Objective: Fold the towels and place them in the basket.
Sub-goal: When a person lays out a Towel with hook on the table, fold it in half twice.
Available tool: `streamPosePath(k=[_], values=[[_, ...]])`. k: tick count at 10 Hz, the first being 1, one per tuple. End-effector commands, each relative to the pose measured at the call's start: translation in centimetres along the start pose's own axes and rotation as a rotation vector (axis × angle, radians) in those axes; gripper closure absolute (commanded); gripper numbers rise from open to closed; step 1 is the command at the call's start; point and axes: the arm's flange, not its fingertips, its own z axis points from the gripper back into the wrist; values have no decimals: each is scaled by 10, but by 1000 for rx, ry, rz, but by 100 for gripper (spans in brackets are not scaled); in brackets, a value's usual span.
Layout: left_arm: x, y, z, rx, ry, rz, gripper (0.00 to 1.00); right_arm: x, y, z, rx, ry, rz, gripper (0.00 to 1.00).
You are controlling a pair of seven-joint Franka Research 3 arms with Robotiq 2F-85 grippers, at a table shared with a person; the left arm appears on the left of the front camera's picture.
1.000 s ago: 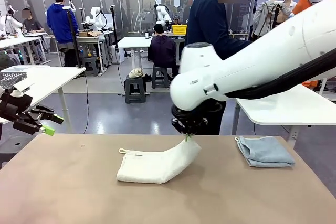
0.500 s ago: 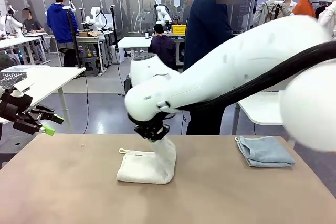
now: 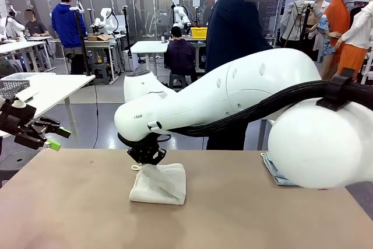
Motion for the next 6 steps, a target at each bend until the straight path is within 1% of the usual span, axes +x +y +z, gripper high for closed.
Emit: streamPosePath(k=[1, 3, 4, 5, 6], values=[[1, -1, 1, -4, 4, -8, 15, 1, 6, -4, 3, -10, -13, 100], [1, -1, 1, -4, 4, -8, 15, -2, 9, -10, 25, -20, 1, 100], [1, -1, 1, -4, 4, -8, 15, -3, 10, -12, 31, -36, 0, 76], [1, -1, 1, -4, 4, -8, 15, -3, 10, -12, 36, -46, -6, 76], [1, -1, 1, -4, 4, -8, 15, -4, 10, -12, 48, -58, -12, 56]])
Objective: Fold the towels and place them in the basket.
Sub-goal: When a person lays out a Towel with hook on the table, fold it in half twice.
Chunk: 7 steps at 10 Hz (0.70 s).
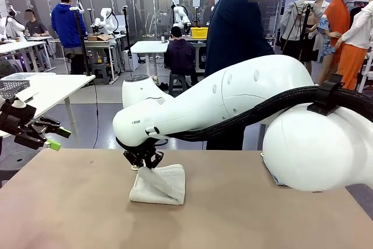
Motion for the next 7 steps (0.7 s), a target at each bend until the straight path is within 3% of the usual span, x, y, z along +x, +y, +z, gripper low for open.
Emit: streamPosePath(k=[1, 2, 3, 5, 7], values=[[1, -1, 1, -4, 4, -8, 15, -5, 2, 1, 18, -60, -31, 74], [1, -1, 1, -4, 4, -8, 15, -8, -3, 6, 27, -57, -36, 37], [1, -1, 1, -4, 4, -8, 15, -12, -12, 15, 34, -62, -39, 59], [1, -1, 1, -4, 4, -8, 15, -29, -44, 51, 17, -69, 1, 59], [1, -1, 1, -4, 4, -8, 15, -39, -86, 90, 16, 37, 91, 59]])
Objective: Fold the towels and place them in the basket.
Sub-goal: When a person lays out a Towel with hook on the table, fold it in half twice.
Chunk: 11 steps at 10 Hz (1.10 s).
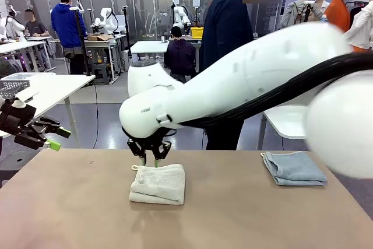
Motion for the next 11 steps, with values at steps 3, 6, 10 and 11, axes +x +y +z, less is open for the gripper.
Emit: streamPosePath(k=[3, 6, 10, 11], values=[[1, -1, 1, -4, 4, -9, 15, -25, -100, 59, 43, 70, 112, 59], [1, -1, 1, -4, 4, -9, 15, -23, -120, 67, 63, 28, 120, 59], [1, -1, 1, -4, 4, -9, 15, -16, -118, 78, 25, 30, 104, 59], [1, -1, 1, -4, 4, -9, 15, -16, -118, 78, 25, 30, 104, 59]])
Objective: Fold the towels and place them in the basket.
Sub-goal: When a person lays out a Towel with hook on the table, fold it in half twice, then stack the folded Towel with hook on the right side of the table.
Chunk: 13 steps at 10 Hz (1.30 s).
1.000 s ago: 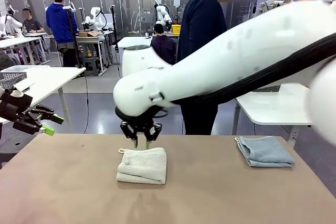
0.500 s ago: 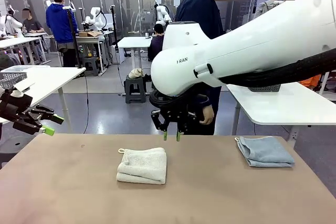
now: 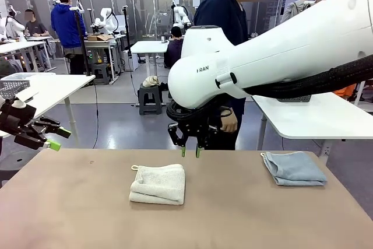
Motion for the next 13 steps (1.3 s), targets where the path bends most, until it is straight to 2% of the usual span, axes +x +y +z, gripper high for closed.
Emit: streamPosePath(k=[1, 11, 13], values=[[1, -1, 1, -4, 4, -9, 15, 0, -1, 3, -4, 1, -7, 59], [1, -1, 1, -4, 4, -9, 15, 0, 0, 0, 0, 0, 1, 59], [1, -1, 1, -4, 4, -9, 15, -2, 0, -33, 19, -35, -41, 59]])
